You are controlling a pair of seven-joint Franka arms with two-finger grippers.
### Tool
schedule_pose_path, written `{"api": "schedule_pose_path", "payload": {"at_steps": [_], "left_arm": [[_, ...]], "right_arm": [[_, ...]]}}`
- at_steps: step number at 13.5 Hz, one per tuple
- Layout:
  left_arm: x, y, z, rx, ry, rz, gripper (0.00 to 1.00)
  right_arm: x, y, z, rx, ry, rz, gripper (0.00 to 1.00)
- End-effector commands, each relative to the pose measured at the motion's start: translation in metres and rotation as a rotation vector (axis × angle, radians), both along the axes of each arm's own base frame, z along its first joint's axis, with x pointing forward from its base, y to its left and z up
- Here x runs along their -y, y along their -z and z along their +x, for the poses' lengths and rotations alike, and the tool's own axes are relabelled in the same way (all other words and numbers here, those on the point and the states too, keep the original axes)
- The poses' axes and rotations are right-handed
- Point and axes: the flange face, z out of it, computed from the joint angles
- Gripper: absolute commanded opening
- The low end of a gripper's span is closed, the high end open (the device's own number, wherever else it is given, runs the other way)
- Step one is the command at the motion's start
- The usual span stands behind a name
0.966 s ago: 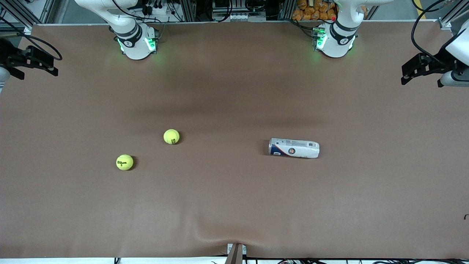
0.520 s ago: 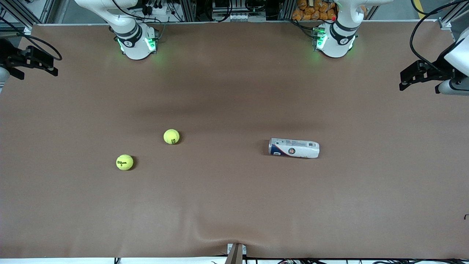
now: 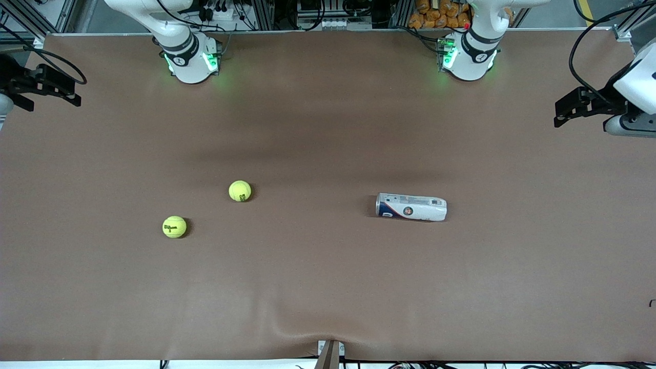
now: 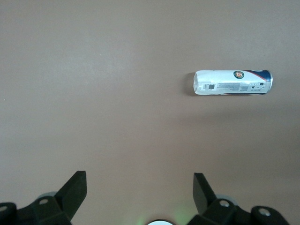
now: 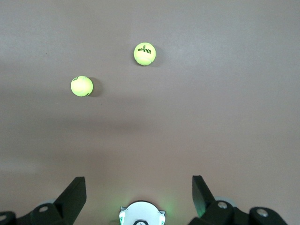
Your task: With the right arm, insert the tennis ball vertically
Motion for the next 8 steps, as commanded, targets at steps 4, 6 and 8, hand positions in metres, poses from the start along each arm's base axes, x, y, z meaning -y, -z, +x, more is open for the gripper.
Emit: {"api": "schedule_pose_path", "payload": {"at_steps": [4, 6, 8], "left_arm": [[0.011, -0.001, -0.001, -0.007, -0.001, -0.015, 1.0], [0.012, 0.002, 0.001, -0.01, 0.002, -0.015, 1.0], [0.014, 0.002, 0.001, -0.004, 0.006, -0.016, 1.0]], "right_arm": [[0.002, -0.002, 0.001, -0.007, 0.015, 0.0, 1.0], [0.002, -0.001, 0.0, -0.011, 0.016, 0.0, 1.0], [0.002, -0.001, 0.0, -0.011, 0.015, 0.0, 1.0]]}}
